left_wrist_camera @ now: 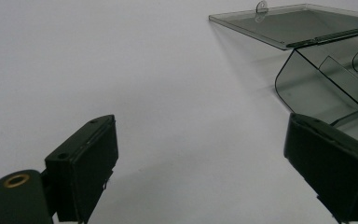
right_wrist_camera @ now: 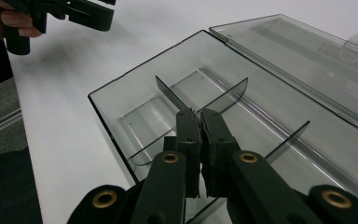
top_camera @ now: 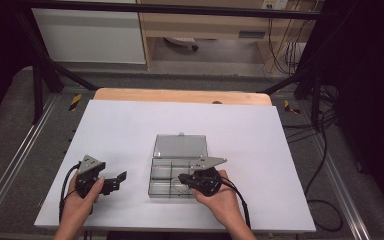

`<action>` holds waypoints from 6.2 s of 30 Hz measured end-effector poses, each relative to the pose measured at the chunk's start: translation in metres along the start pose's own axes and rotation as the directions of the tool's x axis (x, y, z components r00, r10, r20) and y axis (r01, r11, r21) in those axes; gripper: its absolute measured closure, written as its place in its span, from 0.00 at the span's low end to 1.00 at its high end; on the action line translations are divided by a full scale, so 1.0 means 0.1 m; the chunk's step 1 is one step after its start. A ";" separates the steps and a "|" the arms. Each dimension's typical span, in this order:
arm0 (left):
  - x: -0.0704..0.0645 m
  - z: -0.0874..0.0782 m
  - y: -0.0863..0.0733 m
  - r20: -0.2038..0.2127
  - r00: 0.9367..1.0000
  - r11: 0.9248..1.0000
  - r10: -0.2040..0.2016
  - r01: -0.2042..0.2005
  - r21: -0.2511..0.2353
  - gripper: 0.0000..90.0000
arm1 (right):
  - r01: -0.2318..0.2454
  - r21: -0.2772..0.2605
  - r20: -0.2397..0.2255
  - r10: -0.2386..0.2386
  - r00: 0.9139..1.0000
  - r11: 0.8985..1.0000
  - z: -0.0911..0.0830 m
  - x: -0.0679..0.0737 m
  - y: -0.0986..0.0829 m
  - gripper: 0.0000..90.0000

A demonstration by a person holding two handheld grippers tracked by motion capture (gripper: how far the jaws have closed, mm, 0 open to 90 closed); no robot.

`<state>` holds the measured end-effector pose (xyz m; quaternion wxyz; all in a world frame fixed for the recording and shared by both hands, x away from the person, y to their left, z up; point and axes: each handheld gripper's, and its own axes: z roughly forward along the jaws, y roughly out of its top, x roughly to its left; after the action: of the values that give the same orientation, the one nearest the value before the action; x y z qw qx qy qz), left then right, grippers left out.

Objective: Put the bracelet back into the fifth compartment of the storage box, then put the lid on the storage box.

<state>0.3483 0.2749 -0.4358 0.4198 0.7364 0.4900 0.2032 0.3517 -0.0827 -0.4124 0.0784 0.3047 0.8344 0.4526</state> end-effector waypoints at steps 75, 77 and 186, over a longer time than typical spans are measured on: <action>-0.01 0.01 0.00 0.004 1.000 1.000 0.011 -0.011 0.001 0.11 | -0.029 0.000 0.150 0.029 0.988 1.000 -0.06 -0.14 -0.05 0.57; -0.02 0.01 0.00 0.003 1.000 1.000 0.010 -0.010 0.000 0.11 | -0.030 -0.005 0.156 0.030 0.987 1.000 -0.07 -0.16 -0.05 0.55; -0.17 0.68 0.62 0.100 0.987 0.988 0.129 -0.136 0.072 0.57 | -0.107 0.047 0.321 0.086 0.943 0.993 -0.16 -1.32 -0.16 0.91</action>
<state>0.4239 0.2207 -0.4216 0.3990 0.7920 0.4272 0.1762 0.4443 -0.1768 -0.4350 0.1797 0.4167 0.8089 0.3739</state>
